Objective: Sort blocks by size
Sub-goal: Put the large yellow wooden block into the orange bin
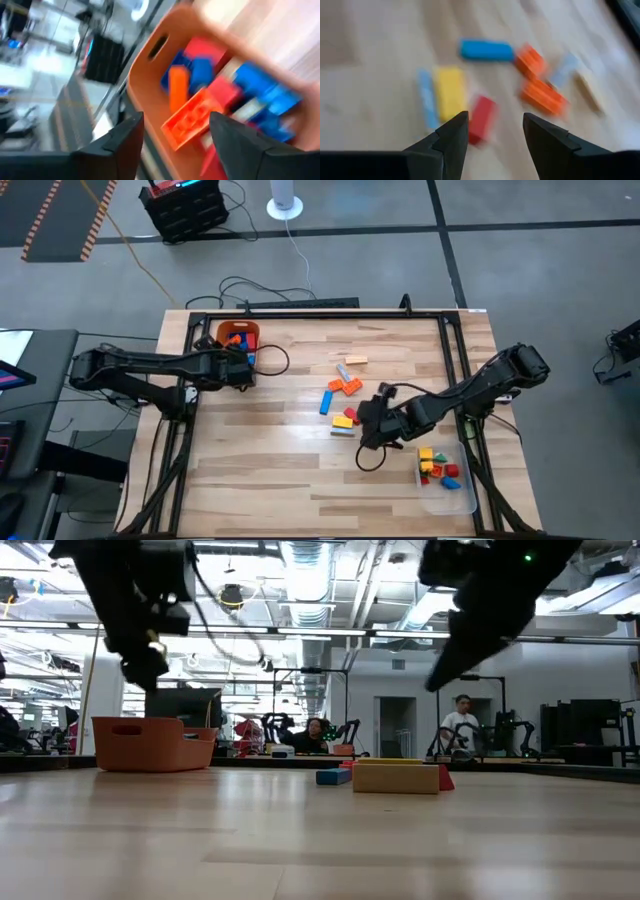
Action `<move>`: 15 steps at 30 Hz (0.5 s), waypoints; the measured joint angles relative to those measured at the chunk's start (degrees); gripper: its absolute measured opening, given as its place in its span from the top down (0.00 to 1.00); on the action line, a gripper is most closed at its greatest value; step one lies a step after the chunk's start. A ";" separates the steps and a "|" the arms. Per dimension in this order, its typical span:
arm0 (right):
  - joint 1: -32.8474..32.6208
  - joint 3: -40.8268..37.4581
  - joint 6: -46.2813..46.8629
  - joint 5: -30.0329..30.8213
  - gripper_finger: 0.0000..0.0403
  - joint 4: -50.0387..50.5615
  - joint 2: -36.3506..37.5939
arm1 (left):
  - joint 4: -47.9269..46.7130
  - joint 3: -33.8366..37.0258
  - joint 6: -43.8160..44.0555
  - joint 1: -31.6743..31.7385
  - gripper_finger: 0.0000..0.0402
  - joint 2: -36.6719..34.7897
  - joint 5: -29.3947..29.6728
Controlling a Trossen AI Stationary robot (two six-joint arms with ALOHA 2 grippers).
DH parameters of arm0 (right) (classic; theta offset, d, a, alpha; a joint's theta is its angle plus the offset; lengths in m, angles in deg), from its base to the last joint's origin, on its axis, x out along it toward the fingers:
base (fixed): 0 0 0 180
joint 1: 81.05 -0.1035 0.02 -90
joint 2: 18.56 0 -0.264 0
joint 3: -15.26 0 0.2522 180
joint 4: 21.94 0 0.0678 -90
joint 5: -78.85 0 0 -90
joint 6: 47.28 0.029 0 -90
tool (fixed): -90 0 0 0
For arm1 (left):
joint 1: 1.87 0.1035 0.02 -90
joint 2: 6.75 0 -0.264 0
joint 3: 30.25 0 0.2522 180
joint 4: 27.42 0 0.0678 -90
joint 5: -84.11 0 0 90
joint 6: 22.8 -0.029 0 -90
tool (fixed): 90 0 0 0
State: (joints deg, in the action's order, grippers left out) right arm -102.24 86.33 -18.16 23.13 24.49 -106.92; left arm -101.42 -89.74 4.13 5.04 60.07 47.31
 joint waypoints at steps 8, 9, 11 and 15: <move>0.83 -10.73 -8.46 -8.17 0.46 -30.47 0.00 | 19.76 -0.07 -6.69 -8.23 0.44 -0.42 -0.04; 0.83 -11.57 -8.25 -8.05 0.46 -31.35 0.00 | 22.67 0.18 -7.34 -9.32 0.44 -0.03 -0.32; 0.83 -13.12 -6.89 -7.26 0.46 -32.92 0.00 | 29.27 1.53 -9.25 -11.25 0.44 0.99 -0.71; 1.61 -15.13 -7.38 -5.77 0.46 -38.62 -2.23 | 47.82 5.44 -15.05 -14.21 0.44 4.54 -4.42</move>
State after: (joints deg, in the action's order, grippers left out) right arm -100.63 71.20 -25.53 17.36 -14.14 -109.15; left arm -53.60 -84.30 -10.93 -9.17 64.60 42.90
